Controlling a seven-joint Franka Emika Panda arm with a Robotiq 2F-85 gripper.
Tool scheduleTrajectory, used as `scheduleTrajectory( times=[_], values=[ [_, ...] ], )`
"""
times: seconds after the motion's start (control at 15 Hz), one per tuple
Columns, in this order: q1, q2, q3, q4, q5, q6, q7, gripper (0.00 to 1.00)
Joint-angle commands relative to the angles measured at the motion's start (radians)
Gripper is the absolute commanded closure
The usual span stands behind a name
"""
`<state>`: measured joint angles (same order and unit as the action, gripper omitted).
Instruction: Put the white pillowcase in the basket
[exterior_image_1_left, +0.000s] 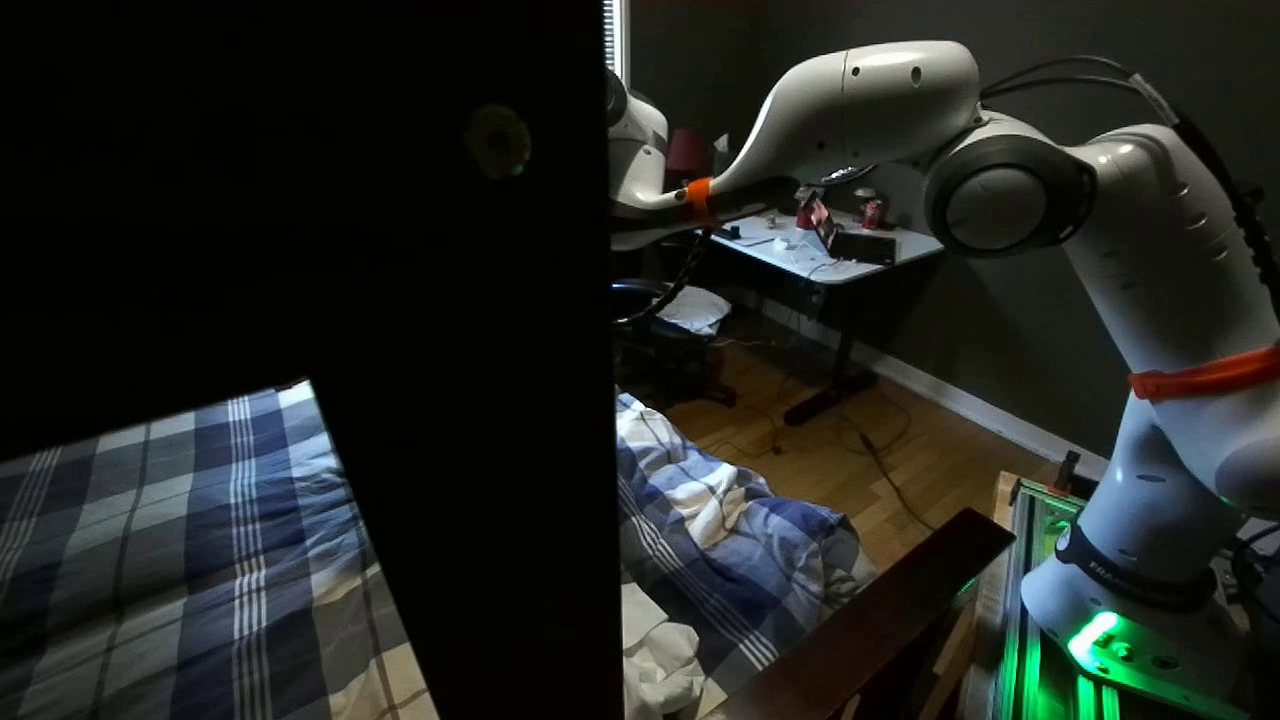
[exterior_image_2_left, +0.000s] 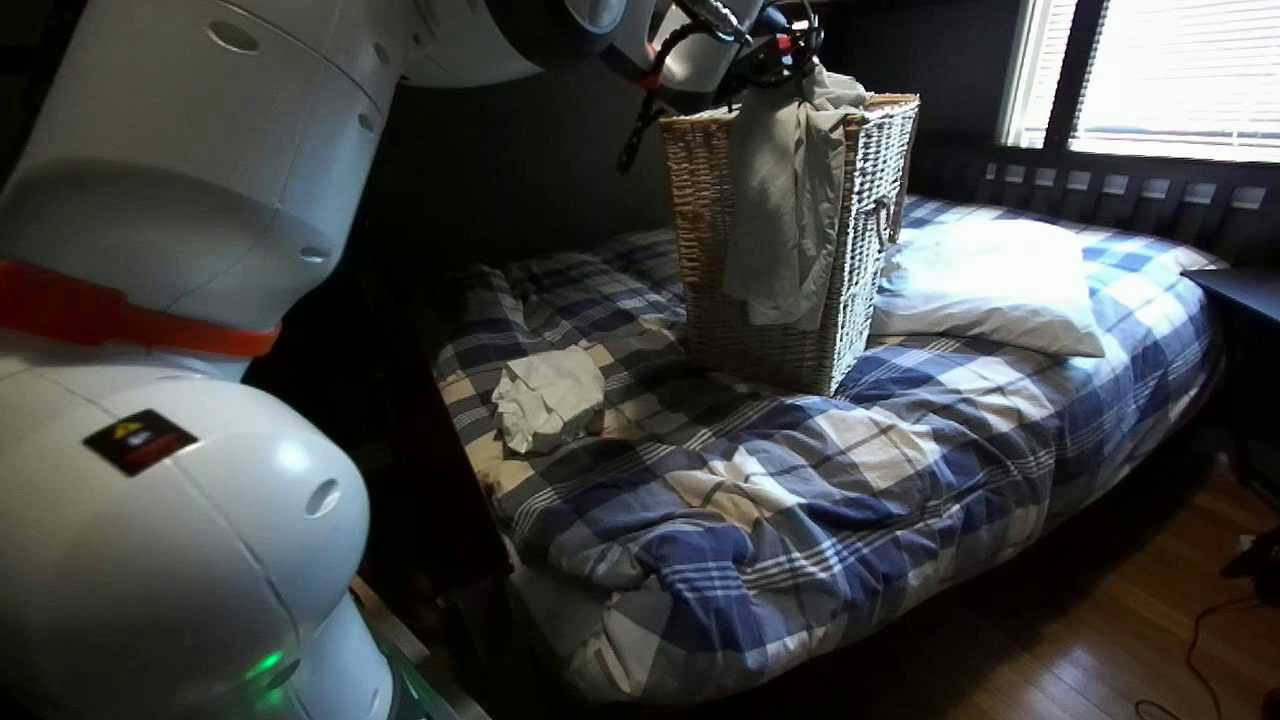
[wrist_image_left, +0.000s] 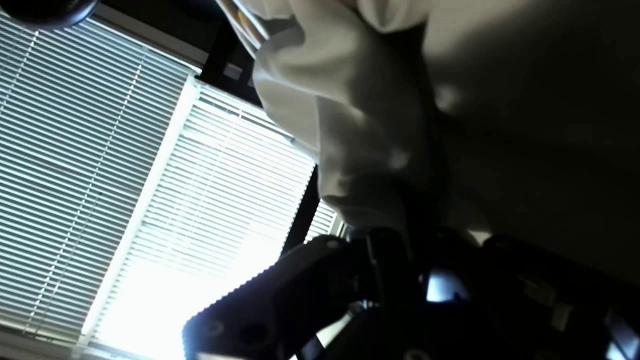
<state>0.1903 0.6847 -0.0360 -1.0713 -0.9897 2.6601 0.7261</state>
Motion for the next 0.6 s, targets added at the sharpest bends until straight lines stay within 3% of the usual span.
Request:
scheduleTrajectory(
  times=[0.0,0.27,0.53],
  values=[
    [0.003,-0.003,0.042,0.028,0.059,-0.071,-0.067,0.62],
    [0.007,-0.060,0.089,0.053,0.109,-0.185,-0.144,0.33],
    [-0.020,-0.162,0.165,-0.006,0.244,-0.427,-0.303,0.02]
  ],
)
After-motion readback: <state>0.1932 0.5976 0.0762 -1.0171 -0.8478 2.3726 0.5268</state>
